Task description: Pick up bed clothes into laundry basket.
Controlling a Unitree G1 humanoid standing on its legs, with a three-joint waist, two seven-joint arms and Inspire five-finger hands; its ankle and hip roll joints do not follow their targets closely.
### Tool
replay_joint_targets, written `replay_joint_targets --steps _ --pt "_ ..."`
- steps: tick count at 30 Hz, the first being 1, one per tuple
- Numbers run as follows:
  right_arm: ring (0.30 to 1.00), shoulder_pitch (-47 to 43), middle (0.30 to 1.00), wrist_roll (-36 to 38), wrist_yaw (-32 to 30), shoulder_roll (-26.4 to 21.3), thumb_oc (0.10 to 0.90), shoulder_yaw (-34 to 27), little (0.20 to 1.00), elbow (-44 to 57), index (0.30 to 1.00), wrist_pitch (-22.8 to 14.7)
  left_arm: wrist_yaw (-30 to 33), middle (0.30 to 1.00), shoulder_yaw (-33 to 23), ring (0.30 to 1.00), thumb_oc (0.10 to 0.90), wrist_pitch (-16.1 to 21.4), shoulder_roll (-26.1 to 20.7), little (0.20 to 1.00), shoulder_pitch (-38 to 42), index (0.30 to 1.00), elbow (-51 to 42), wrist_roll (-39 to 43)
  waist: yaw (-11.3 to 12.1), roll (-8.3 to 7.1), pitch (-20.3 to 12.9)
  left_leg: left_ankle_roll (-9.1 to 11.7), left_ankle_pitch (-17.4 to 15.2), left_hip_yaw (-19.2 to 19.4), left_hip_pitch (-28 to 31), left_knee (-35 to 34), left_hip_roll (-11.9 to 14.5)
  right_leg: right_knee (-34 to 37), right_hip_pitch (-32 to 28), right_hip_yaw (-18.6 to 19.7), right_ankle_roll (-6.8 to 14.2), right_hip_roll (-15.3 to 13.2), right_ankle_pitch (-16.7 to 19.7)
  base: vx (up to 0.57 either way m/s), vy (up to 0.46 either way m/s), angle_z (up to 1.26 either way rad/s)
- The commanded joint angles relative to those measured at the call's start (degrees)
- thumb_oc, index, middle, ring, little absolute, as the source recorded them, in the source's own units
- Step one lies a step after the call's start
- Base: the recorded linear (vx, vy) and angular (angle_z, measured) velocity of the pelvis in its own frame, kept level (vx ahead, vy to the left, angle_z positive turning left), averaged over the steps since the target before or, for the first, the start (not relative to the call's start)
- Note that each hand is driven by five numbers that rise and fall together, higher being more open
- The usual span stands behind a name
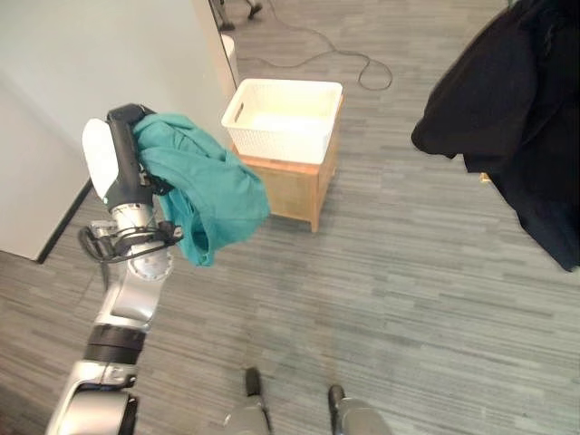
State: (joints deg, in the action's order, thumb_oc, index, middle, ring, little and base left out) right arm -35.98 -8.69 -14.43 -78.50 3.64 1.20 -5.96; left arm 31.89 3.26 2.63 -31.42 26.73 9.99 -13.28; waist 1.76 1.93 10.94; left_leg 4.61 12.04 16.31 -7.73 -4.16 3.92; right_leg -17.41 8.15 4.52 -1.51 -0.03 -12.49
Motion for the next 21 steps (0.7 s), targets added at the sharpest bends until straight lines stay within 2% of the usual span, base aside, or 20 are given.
replay_joint_targets --steps 1,4,5,6,8,10,11,13,15,16,18,21 --pt "0.300 2.3 0.300 -0.8 -3.3 4.5 0.400 -4.2 0.300 1.2 0.300 -1.2 2.9 0.300 -2.3 0.300 0.400 4.1 -5.2 0.300 1.5 0.300 -6.4 -1.7 1.4 -4.33 -11.3 2.4 -9.0 1.6 5.2 -0.8 -1.9 12.0 -11.0 -2.9 11.1 -2.1 3.5 0.20 0.078 -0.07" --pt "0.300 4.7 0.300 -2.7 -3.0 5.6 0.400 -6.3 0.300 2.4 0.300 -0.7 2.5 0.300 -3.0 0.300 0.400 4.1 -4.4 0.300 0.4 0.300 -6.9 -1.2 1.3 -4.26 -11.9 2.1 -9.4 1.2 6.1 -0.8 -2.1 10.9 -11.5 -3.3 11.7 -3.5 3.0 0.23 0.088 -0.07" --pt "0.300 5.5 0.300 -3.5 -3.9 6.7 0.400 -6.9 0.300 2.8 0.300 -0.4 2.4 0.300 -2.4 0.300 0.400 4.5 -3.3 0.300 1.0 0.300 -6.6 1.5 1.4 -4.19 -11.6 1.5 -10.4 1.1 7.1 -0.8 -2.4 6.2 -10.1 -3.4 12.5 -5.1 3.1 0.13 0.172 0.05" --pt "0.300 3.7 0.300 -4.1 -4.8 9.2 0.400 -5.7 0.300 3.5 0.300 0.5 2.1 0.300 -1.7 0.300 0.400 5.0 -1.5 0.300 0.6 0.300 -7.1 5.3 1.2 -3.68 -9.2 0.7 -10.5 0.8 7.6 -0.8 -2.7 -4.2 -4.2 -2.1 13.6 -6.9 8.7 0.20 0.143 0.02" --pt "0.300 1.4 0.300 -5.9 -5.4 14.3 0.400 -3.5 0.300 4.9 0.300 0.5 2.2 0.300 -2.8 0.300 0.400 5.7 -0.5 0.300 -1.9 0.300 -7.4 6.6 1.3 -3.46 -7.9 1.0 -11.0 0.9 8.5 -0.8 -0.9 -8.3 2.1 0.4 13.1 -6.3 10.8 0.15 -0.069 0.21" --pt "0.300 0.3 0.300 -5.9 -5.8 14.1 0.400 -2.9 0.300 4.6 0.300 0.6 2.3 0.300 -2.1 0.300 0.400 6.3 -0.4 0.300 -0.8 0.300 -7.0 7.1 0.8 -3.83 -8.0 1.5 -11.4 1.1 8.6 -0.8 -0.8 -4.6 3.0 2.1 13.0 -4.2 9.4 0.16 -0.105 0.37" --pt "0.300 -0.1 0.300 -5.6 -5.9 13.7 0.400 -2.9 0.300 4.2 0.300 0.5 2.2 0.300 -1.6 0.300 0.400 6.5 -0.3 0.300 -0.3 0.300 -6.9 7.1 0.4 -4.18 -8.0 1.7 -11.8 1.0 8.9 -0.8 -0.9 -0.5 2.3 2.7 13.3 -2.5 8.4 0.18 -0.093 0.44" --pt "0.300 0.2 0.300 -4.5 -7.0 11.7 0.400 -4.5 0.300 3.1 0.300 0.8 1.6 0.300 -1.2 0.300 0.400 6.7 -0.6 0.300 -0.6 0.300 -7.1 7.3 -0.5 -5.68 -8.2 1.2 -13.9 -0.8 9.5 -0.8 -2.6 11.7 -0.4 5.0 14.0 -0.9 8.9 0.20 -0.136 0.77" --pt "0.300 -1.2 0.300 -5.4 -6.6 10.1 0.400 -5.1 0.300 3.8 0.300 1.3 1.0 0.300 -1.2 0.300 0.400 7.1 0.0 0.300 -1.2 0.300 -6.7 7.4 0.1 -7.28 -8.8 1.5 -14.2 -1.1 10.8 -0.8 -2.9 14.9 -2.6 3.3 14.8 -1.6 11.7 0.14 -0.134 0.91" --pt "0.300 -1.6 0.300 -6.0 -7.2 9.3 0.400 -5.5 0.300 3.7 0.300 1.1 1.1 0.300 -1.4 0.300 0.400 7.3 0.2 0.300 -2.1 0.300 -6.7 7.2 0.1 -7.51 -9.3 1.7 -14.4 -1.0 11.2 -0.8 -2.6 15.6 -3.1 2.8 15.2 -1.5 12.2 0.18 -0.097 0.75" --pt "0.300 -4.0 0.300 -5.3 -7.0 5.6 0.400 -5.0 0.300 3.4 0.300 1.1 0.3 0.300 -3.6 0.300 0.400 7.9 -0.3 0.300 -6.3 0.300 -8.2 6.1 1.6 -7.72 -10.6 2.1 -14.6 -1.3 12.2 -0.8 -2.2 16.8 -5.1 1.5 14.5 -2.0 12.4 0.20 -0.050 0.23" --pt "0.300 -4.8 0.300 -4.8 -7.0 4.5 0.400 -4.6 0.300 3.0 0.300 1.1 0.4 0.300 -3.9 0.300 0.400 8.0 -0.3 0.300 -6.7 0.300 -8.4 6.1 1.7 -7.83 -10.6 2.2 -14.7 -1.6 12.6 -0.8 -2.1 17.1 -5.8 1.0 14.5 -2.2 12.4 0.06 -0.022 -0.02"
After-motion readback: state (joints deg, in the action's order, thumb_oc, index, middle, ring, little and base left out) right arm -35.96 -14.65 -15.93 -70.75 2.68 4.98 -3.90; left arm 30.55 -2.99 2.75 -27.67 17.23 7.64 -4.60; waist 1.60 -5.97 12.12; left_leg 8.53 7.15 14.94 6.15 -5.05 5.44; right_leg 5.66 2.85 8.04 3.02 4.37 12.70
